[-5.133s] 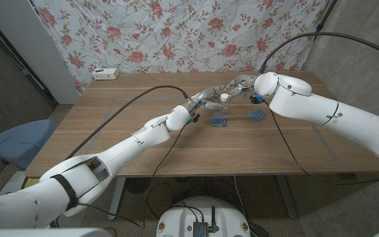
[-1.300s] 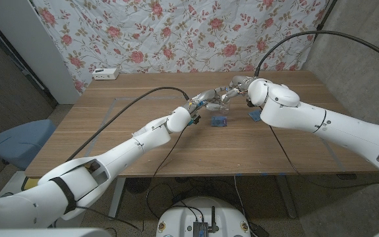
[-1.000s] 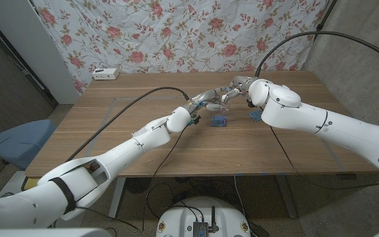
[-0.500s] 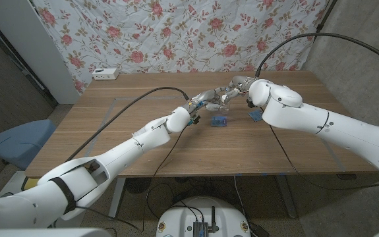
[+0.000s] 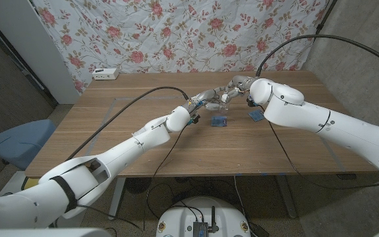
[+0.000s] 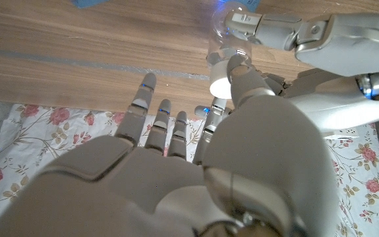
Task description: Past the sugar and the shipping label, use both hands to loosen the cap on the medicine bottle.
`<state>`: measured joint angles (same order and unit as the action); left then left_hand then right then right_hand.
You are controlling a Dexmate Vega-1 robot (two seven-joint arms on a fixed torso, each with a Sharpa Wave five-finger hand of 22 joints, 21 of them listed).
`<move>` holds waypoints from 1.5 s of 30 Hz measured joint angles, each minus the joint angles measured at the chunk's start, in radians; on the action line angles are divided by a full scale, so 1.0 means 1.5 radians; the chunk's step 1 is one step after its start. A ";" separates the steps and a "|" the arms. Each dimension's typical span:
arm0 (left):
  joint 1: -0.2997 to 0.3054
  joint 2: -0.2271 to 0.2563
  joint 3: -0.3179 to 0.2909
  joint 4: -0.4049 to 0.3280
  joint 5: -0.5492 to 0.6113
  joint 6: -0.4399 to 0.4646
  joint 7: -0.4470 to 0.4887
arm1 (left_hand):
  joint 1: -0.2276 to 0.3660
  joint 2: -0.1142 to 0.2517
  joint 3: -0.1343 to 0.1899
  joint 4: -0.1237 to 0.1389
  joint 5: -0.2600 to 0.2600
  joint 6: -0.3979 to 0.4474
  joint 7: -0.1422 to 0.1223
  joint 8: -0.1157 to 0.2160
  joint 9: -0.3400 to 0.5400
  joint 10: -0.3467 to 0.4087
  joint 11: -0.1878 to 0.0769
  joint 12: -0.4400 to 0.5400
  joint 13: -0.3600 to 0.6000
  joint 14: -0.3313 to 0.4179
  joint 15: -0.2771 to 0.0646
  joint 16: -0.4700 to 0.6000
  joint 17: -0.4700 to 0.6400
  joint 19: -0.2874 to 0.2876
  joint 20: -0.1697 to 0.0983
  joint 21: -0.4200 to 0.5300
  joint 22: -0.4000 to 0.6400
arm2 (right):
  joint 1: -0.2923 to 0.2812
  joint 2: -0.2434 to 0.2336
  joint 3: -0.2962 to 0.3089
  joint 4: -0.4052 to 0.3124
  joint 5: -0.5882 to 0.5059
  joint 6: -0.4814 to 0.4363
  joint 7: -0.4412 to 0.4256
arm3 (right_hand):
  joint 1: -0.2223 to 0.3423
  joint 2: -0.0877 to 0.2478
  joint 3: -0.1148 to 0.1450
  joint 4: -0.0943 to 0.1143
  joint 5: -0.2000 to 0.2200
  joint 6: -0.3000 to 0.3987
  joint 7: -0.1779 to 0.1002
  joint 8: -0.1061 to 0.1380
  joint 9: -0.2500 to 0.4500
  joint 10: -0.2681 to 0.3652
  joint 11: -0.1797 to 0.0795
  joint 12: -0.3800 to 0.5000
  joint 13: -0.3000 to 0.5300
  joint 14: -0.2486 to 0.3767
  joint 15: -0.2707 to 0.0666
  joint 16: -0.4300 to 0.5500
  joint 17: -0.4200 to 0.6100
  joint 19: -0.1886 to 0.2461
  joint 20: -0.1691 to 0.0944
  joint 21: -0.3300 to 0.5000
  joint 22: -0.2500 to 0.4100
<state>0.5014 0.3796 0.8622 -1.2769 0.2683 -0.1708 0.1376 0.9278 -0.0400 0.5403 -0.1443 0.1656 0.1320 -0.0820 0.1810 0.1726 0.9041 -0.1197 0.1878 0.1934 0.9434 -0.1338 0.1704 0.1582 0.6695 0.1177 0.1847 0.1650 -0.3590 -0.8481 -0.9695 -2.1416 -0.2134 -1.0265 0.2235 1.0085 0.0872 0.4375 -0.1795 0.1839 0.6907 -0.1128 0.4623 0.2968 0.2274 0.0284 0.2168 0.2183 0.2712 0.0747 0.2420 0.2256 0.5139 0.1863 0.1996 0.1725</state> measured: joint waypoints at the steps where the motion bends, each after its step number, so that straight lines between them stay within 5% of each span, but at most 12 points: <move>1: -0.001 -0.001 0.000 0.001 0.000 0.000 0.000 | 0.000 0.000 0.000 0.000 0.000 0.000 0.000 0.000 0.000 0.000 0.000 0.000 0.000 0.000 0.000 0.000 0.000 0.000 0.000 0.000 0.000 | -0.001 0.000 0.002 0.001 0.002 0.002 0.000 | 0.000 0.000 0.000 0.000 0.000 0.000 0.000 0.000 0.000 0.000 -0.001 0.000 0.000 0.000 0.000 0.000 0.000 0.001 0.001 0.000 0.000; 19: -0.007 -0.007 0.003 0.014 -0.003 -0.003 0.003 | 0.000 0.000 0.000 0.000 0.000 0.002 0.002 0.000 0.000 -0.001 -0.001 0.001 0.000 0.000 0.000 0.000 0.000 0.000 0.000 0.000 0.000 | -0.026 -0.005 0.040 0.011 0.027 0.039 -0.004 | 0.033 0.006 0.005 -0.005 0.000 -0.003 -0.004 -0.007 -0.017 0.007 -0.049 0.000 -0.002 -0.004 -0.020 0.000 0.000 -0.002 -0.002 0.000 0.000; 26: -0.009 -0.009 0.004 0.020 -0.004 -0.003 0.004 | 0.000 0.000 0.000 0.000 -0.001 0.002 0.002 0.000 0.000 -0.001 -0.001 0.003 0.000 0.000 0.000 0.000 0.000 -0.003 0.003 0.000 0.000 | -0.034 -0.006 0.055 0.017 0.044 0.051 -0.007 | 0.064 0.009 0.014 -0.007 0.003 -0.002 -0.003 -0.012 -0.025 0.002 -0.054 -0.004 -0.003 -0.006 -0.030 0.000 0.000 -0.005 -0.005 -0.002 0.000; 28: -0.009 -0.009 0.004 0.020 -0.004 -0.003 0.004 | 0.000 0.000 0.000 0.000 -0.001 0.002 0.002 0.000 0.000 -0.001 -0.001 0.003 0.000 0.000 0.000 0.000 -0.001 -0.003 0.003 0.000 0.000 | -0.035 -0.006 0.058 0.019 0.044 0.051 -0.007 | 0.073 0.010 0.018 -0.008 0.004 0.023 -0.025 -0.017 -0.029 -0.002 -0.057 -0.005 -0.003 -0.008 -0.032 0.000 0.000 -0.009 -0.009 -0.003 0.000; 33: -0.011 -0.011 0.005 0.024 -0.005 -0.004 0.005 | 0.000 0.000 0.000 0.000 -0.001 0.002 0.002 0.000 0.000 -0.002 -0.002 0.003 -0.001 0.000 0.000 0.000 -0.001 -0.003 0.003 0.000 0.000 | -0.037 -0.006 0.065 0.024 0.053 0.076 -0.006 | 0.100 0.018 0.023 -0.008 0.009 0.024 -0.025 -0.020 -0.034 -0.002 -0.065 -0.005 -0.003 -0.012 -0.036 0.000 0.000 -0.014 -0.013 -0.005 0.000; 35: -0.012 -0.011 0.005 0.026 -0.006 -0.005 0.005 | 0.000 0.000 0.000 0.000 -0.001 0.002 0.002 0.000 0.000 -0.002 -0.002 0.003 -0.001 0.000 0.000 0.000 -0.001 -0.003 0.003 0.000 0.000 | -0.039 -0.005 0.068 0.026 0.057 0.081 -0.005 | 0.110 0.023 0.026 -0.005 0.010 0.067 -0.069 -0.021 -0.036 -0.002 -0.065 -0.005 -0.003 -0.012 -0.036 0.000 0.000 -0.017 -0.010 -0.005 0.000; 36: -0.012 -0.011 0.005 0.026 -0.006 -0.005 0.005 | 0.000 0.000 0.000 0.000 -0.001 0.002 0.002 0.000 0.000 -0.002 -0.002 0.003 -0.001 0.000 0.000 0.000 0.000 -0.003 0.003 0.000 0.000 | -0.039 -0.005 0.070 0.027 0.057 0.081 -0.005 | 0.111 0.022 0.027 -0.004 0.012 0.082 -0.073 -0.021 -0.036 -0.002 -0.064 -0.005 -0.003 -0.012 -0.036 0.000 0.000 -0.018 -0.010 -0.005 0.000; 45: -0.015 -0.013 0.006 0.033 -0.007 -0.005 0.006 | -0.001 0.001 0.000 0.000 -0.001 0.002 0.002 0.000 0.000 -0.002 -0.002 0.003 0.000 -0.001 -0.001 0.000 0.000 -0.003 0.002 0.000 0.000 | -0.039 -0.003 0.076 0.035 0.067 0.095 0.003 | 0.115 0.018 0.028 -0.003 0.012 0.090 -0.070 -0.025 -0.039 0.002 -0.068 -0.005 -0.003 -0.012 -0.036 0.000 0.000 -0.022 -0.009 -0.005 0.000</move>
<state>0.4789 0.3597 0.8708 -1.2270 0.2573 -0.1790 0.1461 0.9262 -0.0387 0.5403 -0.1443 0.1647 0.1355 -0.0784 0.1810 0.1726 0.9006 -0.1232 0.1927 0.1929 0.9425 -0.1346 0.1704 0.1576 0.6658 0.1215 0.1847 0.1650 -0.4181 -0.8529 -0.8556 -2.0893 -0.1127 -0.8834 0.2277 1.1811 0.1144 0.4792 -0.1844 0.2012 0.8255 -0.2178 0.4251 0.2380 0.2305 -0.0736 0.2091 0.2137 0.2533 0.0211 0.2420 0.2253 0.4802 0.1722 0.1921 0.1726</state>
